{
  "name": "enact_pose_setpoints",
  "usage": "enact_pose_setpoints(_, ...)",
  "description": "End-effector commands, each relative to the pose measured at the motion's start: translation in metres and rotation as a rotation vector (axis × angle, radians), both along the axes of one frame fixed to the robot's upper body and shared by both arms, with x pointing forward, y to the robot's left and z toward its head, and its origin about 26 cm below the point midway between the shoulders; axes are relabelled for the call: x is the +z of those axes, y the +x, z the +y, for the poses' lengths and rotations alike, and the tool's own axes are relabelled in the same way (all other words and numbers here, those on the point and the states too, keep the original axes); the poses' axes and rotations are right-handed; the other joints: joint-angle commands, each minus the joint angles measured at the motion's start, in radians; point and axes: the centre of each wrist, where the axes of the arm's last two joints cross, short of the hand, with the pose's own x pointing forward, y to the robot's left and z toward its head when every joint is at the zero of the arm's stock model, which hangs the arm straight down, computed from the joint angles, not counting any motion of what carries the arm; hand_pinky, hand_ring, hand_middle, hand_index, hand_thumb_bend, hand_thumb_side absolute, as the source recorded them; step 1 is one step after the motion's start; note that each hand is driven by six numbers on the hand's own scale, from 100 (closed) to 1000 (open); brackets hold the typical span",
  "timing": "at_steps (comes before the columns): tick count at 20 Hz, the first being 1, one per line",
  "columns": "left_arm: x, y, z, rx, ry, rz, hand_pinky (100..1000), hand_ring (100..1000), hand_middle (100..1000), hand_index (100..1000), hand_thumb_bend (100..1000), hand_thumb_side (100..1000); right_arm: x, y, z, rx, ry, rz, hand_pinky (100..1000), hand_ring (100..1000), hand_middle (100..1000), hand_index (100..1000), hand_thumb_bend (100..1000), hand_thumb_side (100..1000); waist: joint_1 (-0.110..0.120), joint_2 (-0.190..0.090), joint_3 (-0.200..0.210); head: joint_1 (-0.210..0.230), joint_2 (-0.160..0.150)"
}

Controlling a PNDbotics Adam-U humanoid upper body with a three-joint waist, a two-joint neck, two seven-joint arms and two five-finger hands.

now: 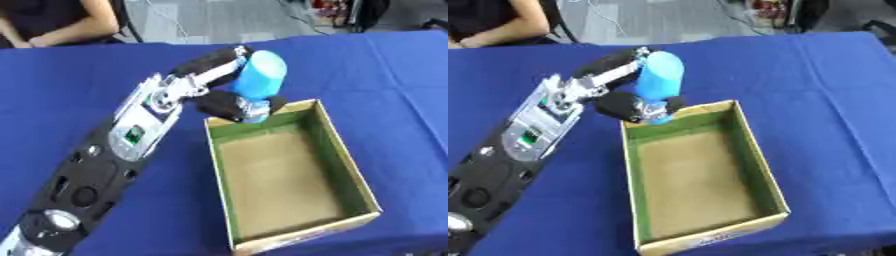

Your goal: Pick up objects on the table and place them in the box.

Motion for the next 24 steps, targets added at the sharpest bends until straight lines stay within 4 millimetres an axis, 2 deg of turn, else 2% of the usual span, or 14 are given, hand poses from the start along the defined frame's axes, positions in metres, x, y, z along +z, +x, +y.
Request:
enact_pose_setpoints(1,-0.006,0.004,-0.019,-0.04,0.053,-0.018,453,404,573,625,100,696,0.011,-0.001,0.0,0.014,-0.029,-0.025,832,742,867,949,100,852,-0.004,-0.013,-0.003,0.006,-0.008)
enact_pose_setpoints(5,-0.032,0.011,-0.033,-0.065,0.116,-0.003,455,407,575,627,100,697,0.011,0.0,0.001,0.016,-0.027,-0.025,832,742,867,949,100,852,-0.005,-0.014,-0.005,0.008,-0.008)
enact_pose_setpoints(9,-0.047,0.013,-0.039,-0.093,0.135,0.003,464,412,582,633,100,710,0.011,0.0,0.001,0.016,-0.027,-0.025,832,742,867,949,100,852,-0.006,-0.014,-0.004,0.007,-0.008)
enact_pose_setpoints(10,-0.049,0.013,-0.039,-0.099,0.135,0.004,504,442,611,659,215,781,0.011,0.0,0.001,0.016,-0.027,-0.025,832,742,868,949,100,852,-0.006,-0.014,-0.004,0.007,-0.008)
enact_pose_setpoints(12,-0.051,0.011,-0.042,-0.131,0.135,0.003,584,534,715,721,639,877,0.011,0.0,0.001,0.016,-0.027,-0.025,832,742,868,949,100,852,-0.006,-0.014,-0.003,0.007,-0.009)
enact_pose_setpoints(13,-0.051,0.011,-0.042,-0.153,0.139,-0.001,665,656,817,791,874,915,0.011,0.0,0.001,0.015,-0.027,-0.026,832,742,868,949,100,852,-0.006,-0.014,-0.002,0.007,-0.009)
enact_pose_setpoints(14,-0.051,0.011,-0.042,-0.17,0.142,-0.004,752,771,918,856,1000,932,0.011,0.0,0.001,0.014,-0.027,-0.026,832,742,868,949,100,852,-0.006,-0.014,-0.002,0.007,-0.009)
enact_pose_setpoints(15,-0.05,0.01,-0.042,-0.187,0.145,-0.01,836,848,994,895,1000,958,0.011,0.0,0.001,0.013,-0.028,-0.026,832,742,868,949,100,851,-0.007,-0.014,-0.001,0.006,-0.008)
enact_pose_setpoints(17,-0.049,0.01,-0.04,-0.209,0.149,-0.02,898,900,1000,929,1000,1000,0.011,0.0,0.0,0.012,-0.028,-0.025,832,742,868,949,100,852,-0.007,-0.014,0.0,0.006,-0.008)
enact_pose_setpoints(22,-0.041,0.01,-0.036,-0.219,0.133,-0.025,925,912,1000,937,1000,1000,0.011,-0.001,0.0,0.011,-0.028,-0.024,832,742,867,949,100,852,-0.006,-0.014,0.001,0.005,-0.009)
enact_pose_setpoints(24,-0.028,0.006,-0.035,-0.223,0.102,-0.041,923,904,1000,932,1000,1000,0.011,-0.001,0.0,0.01,-0.027,-0.023,832,741,867,949,100,852,-0.006,-0.014,0.002,0.004,-0.008)
